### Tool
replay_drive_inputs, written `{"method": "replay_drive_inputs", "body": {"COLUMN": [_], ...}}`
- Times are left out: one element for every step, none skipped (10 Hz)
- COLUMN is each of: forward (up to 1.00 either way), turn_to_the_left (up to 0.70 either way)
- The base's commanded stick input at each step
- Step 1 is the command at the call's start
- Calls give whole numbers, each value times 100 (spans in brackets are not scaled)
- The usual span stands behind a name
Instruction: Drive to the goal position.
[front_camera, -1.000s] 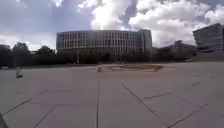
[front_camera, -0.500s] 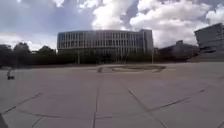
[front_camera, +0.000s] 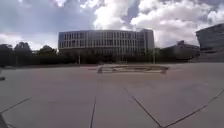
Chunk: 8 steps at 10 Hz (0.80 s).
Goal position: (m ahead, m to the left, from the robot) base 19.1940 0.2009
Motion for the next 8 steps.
{"method": "replay_drive_inputs", "body": {"forward": [70, 70, 70, 70, 70, 70, 70, 70], "turn_to_the_left": [0, 0, 0, 0, 0, 0, 0, 0]}}
